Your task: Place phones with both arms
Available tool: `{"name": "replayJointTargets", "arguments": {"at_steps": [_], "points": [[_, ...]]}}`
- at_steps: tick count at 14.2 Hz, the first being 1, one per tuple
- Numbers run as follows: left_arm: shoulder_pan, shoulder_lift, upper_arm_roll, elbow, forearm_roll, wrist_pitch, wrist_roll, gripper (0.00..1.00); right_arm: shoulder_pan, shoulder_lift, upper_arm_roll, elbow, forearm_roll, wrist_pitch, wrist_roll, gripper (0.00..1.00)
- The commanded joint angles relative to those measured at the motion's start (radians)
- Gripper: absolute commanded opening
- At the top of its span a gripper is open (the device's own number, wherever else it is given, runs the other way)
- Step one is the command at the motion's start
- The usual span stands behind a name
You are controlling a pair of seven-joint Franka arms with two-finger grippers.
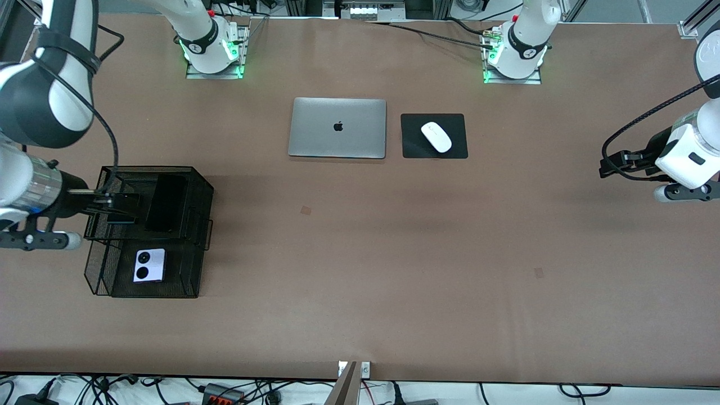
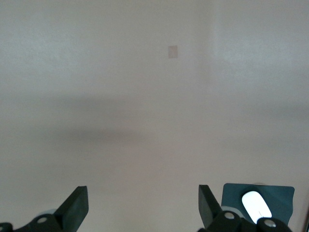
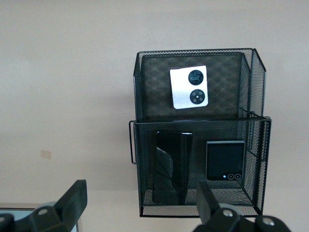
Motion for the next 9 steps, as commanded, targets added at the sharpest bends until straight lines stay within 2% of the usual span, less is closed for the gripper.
{"name": "replayJointTargets", "arguments": {"at_steps": [1, 2, 4, 6, 7, 9], "points": [[-0.002, -0.021, -0.002, -0.008, -0.011, -0.021, 0.014, 1.00, -0.083, -0.072, 0.107, -0.022, -0.017, -0.001, 0.015, 1.00], [-0.002, -0.021, -0.002, -0.008, -0.011, -0.021, 0.014, 1.00, -0.157, -0.092, 0.192, -0.025, -0.058, 0.000, 0.015, 1.00], [-0.002, -0.021, -0.008, -0.008, -0.011, -0.021, 0.016, 1.00, -0.278, -0.131, 0.375, -0.039, -0.204, 0.005, 0.016, 1.00], [-0.002, -0.021, -0.008, -0.008, -0.011, -0.021, 0.016, 1.00, -0.406, -0.195, 0.530, -0.118, -0.262, 0.042, 0.021, 1.00], [-0.002, -0.021, -0.008, -0.008, -0.011, -0.021, 0.019, 1.00, -0.465, -0.219, 0.581, -0.158, -0.263, 0.072, 0.013, 1.00], [-0.001, -0.021, -0.008, -0.008, -0.013, -0.021, 0.065, 1.00, -0.483, -0.233, 0.591, -0.171, -0.264, 0.074, 0.013, 1.00]]}}
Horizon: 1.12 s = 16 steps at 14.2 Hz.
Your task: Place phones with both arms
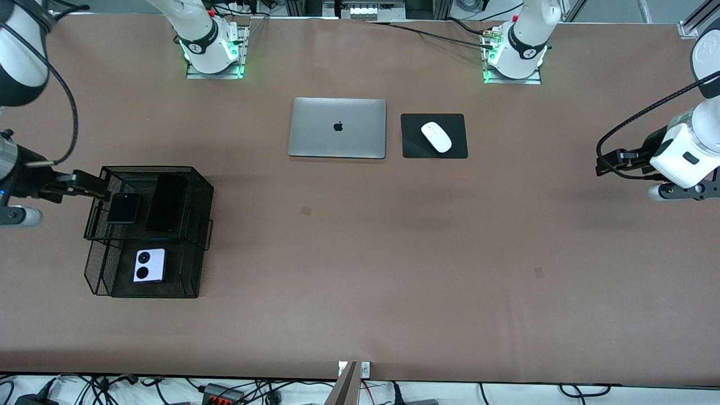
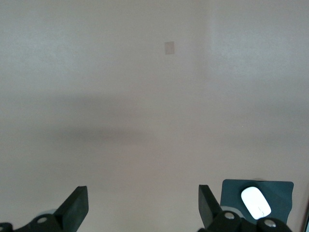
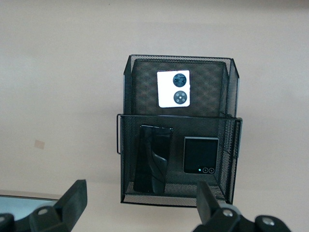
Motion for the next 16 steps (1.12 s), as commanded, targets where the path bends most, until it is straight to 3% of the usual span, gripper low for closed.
{"name": "replayJointTargets", "arguments": {"at_steps": [1, 3, 5, 8, 14, 16], "points": [[0.001, -0.021, 0.001, -0.008, -0.013, -0.013, 0.053, 1.00, -0.039, -0.061, 0.045, -0.073, -0.020, 0.024, 0.011, 1.00], [0.000, -0.021, 0.001, -0.008, -0.013, -0.013, 0.051, 1.00, -0.039, -0.071, 0.035, -0.074, -0.022, 0.004, 0.011, 1.00], [0.000, -0.021, 0.001, -0.008, -0.013, -0.013, 0.054, 1.00, 0.001, -0.078, -0.017, -0.081, -0.027, 0.004, 0.005, 1.00], [0.000, -0.021, 0.001, -0.008, -0.013, -0.013, 0.068, 1.00, 0.000, -0.090, -0.020, -0.097, -0.030, -0.010, 0.005, 1.00], [0.001, -0.021, 0.001, -0.008, -0.013, -0.015, 0.070, 1.00, 0.004, -0.254, -0.014, -0.370, -0.083, 0.093, 0.010, 1.00], [0.001, -0.019, 0.001, -0.008, -0.013, -0.018, 0.070, 1.00, 0.001, -0.281, -0.013, -0.406, -0.080, 0.093, 0.013, 1.00]]}}
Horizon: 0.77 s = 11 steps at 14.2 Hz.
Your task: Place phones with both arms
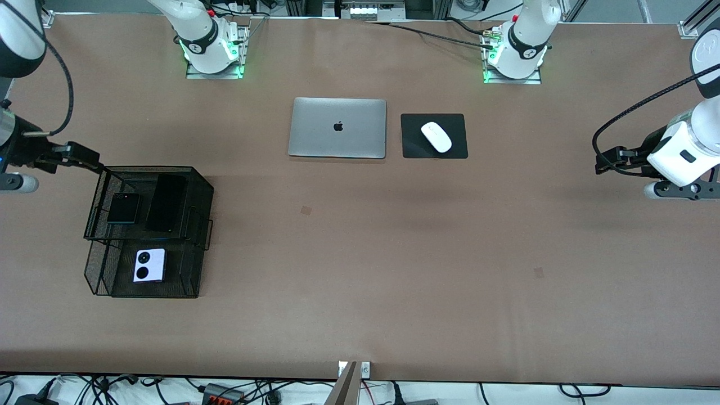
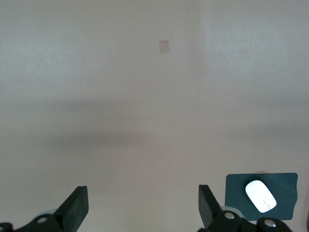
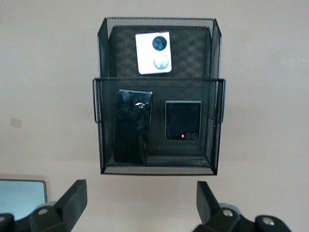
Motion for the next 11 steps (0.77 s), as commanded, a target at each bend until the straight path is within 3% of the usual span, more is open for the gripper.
{"name": "replayJointTargets", "arguments": {"at_steps": [1, 11], "points": [[0.001, -0.021, 0.001, -0.008, -0.013, -0.018, 0.021, 1.00, 0.009, -0.076, -0.001, -0.083, -0.017, 0.031, 0.013, 1.00], [0.001, -0.019, 0.001, -0.009, -0.014, -0.031, 0.051, 1.00, 0.014, -0.067, -0.001, -0.027, -0.019, -0.038, 0.007, 1.00]]}}
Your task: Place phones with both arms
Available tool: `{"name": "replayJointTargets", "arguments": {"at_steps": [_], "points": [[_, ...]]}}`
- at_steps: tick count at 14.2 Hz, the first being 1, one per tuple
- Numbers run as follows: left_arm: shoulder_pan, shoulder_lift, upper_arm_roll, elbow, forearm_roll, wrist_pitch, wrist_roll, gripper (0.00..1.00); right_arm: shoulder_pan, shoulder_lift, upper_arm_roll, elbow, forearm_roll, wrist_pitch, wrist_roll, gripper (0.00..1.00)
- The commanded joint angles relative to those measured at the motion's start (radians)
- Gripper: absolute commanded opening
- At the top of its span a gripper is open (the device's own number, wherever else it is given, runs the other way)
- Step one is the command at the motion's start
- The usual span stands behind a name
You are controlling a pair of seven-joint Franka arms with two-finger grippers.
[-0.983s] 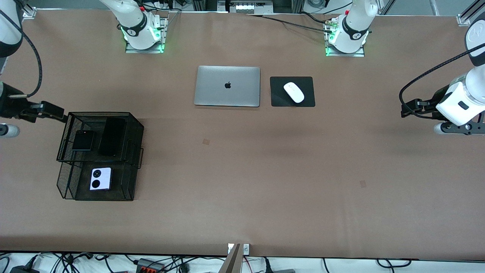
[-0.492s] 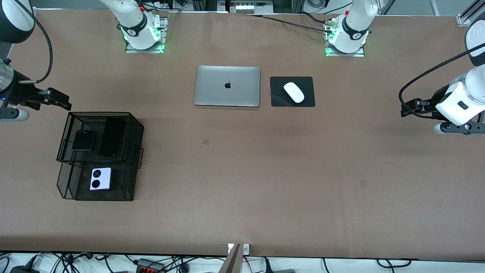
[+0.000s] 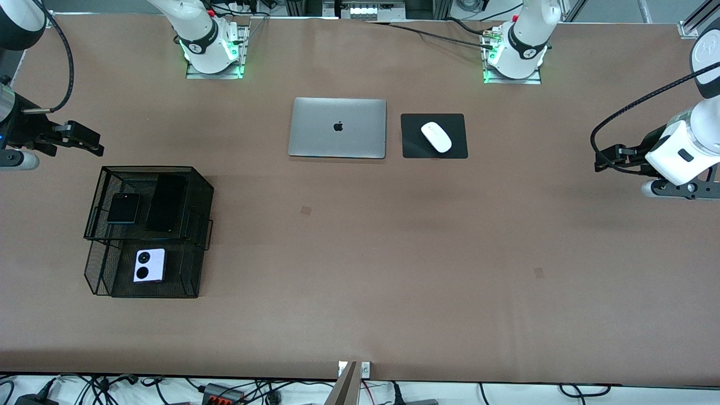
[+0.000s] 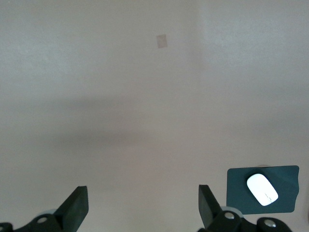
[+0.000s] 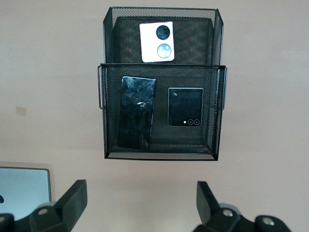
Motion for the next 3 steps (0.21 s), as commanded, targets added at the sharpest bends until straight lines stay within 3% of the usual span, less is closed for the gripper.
{"name": "replayJointTargets", "arguments": {"at_steps": [1, 3], "points": [[0.001, -0.019, 0.001, -0.009, -0.014, -0.013, 0.030, 1.00, 0.007, -0.004, -0.002, 0.003, -0.018, -0.009, 0.007, 1.00], [0.001, -0.019, 0.001, -0.009, -0.014, -0.013, 0.030, 1.00, 0.010, -0.004, -0.002, 0.003, -0.018, 0.000, 0.008, 1.00]]}}
